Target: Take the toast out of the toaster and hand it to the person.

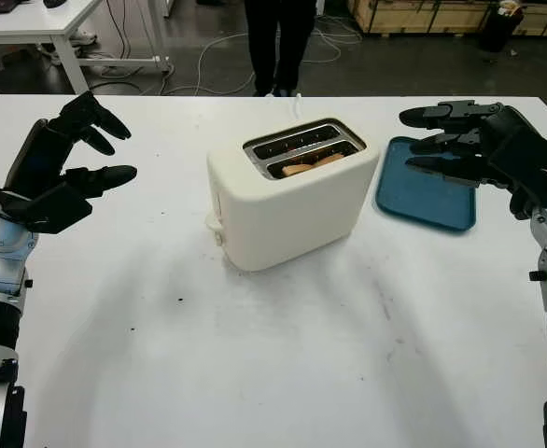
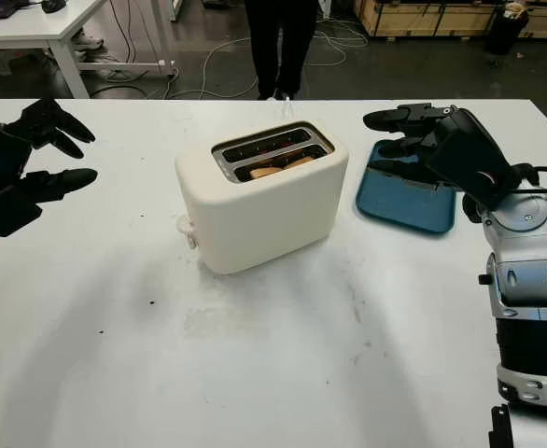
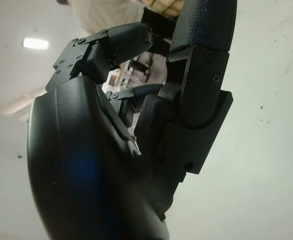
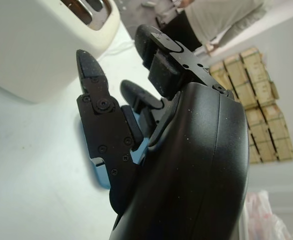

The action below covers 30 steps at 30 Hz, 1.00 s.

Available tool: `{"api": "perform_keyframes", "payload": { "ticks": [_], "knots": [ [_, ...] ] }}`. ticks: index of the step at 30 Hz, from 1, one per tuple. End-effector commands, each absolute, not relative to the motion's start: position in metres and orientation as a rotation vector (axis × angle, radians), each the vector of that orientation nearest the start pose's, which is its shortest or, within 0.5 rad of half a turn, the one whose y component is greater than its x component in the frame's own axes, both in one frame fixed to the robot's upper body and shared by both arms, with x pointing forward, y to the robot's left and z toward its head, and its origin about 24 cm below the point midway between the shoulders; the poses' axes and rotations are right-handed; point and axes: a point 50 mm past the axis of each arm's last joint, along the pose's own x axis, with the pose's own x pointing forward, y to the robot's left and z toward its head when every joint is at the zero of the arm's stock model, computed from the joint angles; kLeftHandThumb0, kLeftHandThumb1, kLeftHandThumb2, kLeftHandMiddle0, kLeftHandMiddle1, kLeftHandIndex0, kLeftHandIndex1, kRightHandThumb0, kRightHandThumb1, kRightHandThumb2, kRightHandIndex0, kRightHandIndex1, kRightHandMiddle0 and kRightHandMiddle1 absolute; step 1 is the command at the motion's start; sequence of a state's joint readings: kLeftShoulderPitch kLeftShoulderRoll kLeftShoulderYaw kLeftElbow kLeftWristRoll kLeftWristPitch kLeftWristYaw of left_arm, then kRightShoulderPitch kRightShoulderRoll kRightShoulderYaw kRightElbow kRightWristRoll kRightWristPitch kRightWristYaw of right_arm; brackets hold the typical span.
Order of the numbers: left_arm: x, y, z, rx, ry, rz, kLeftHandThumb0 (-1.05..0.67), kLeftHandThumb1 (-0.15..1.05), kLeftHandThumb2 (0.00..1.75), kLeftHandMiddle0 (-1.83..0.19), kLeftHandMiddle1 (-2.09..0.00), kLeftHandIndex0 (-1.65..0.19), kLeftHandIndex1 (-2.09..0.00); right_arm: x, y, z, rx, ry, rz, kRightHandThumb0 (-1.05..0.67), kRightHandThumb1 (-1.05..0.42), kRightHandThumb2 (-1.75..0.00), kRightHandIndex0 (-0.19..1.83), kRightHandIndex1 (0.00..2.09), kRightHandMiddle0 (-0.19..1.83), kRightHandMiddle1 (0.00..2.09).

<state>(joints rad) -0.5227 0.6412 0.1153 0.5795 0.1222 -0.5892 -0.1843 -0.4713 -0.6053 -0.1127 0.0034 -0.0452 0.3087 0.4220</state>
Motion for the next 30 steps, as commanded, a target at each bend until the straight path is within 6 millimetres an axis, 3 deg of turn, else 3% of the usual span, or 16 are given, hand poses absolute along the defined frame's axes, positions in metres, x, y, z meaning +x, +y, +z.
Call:
{"api": "perform_keyframes", "payload": {
  "ticks": [1, 30],
  "knots": [
    [0.3226, 0.2778, 0.171, 0.751, -0.487, -0.064, -1.05, 0.92, 0.2, -0.36, -1.52, -0.28, -1.47, 0.3189, -0.2408, 0.1923, -0.598, -0.108, 0.19, -0.27, -0.85, 0.0, 0.5, 0.65, 0.72, 0.0],
    [0.3239, 0.276, 0.1747, 0.771, -0.503, -0.06, -1.05, 0.92, 0.24, -0.38, -1.52, -0.3, -1.47, 0.3209, -0.24, 0.194, -0.589, -0.114, 0.192, -0.27, -0.84, 0.0, 0.49, 0.67, 0.73, 0.01]
  ]
}}
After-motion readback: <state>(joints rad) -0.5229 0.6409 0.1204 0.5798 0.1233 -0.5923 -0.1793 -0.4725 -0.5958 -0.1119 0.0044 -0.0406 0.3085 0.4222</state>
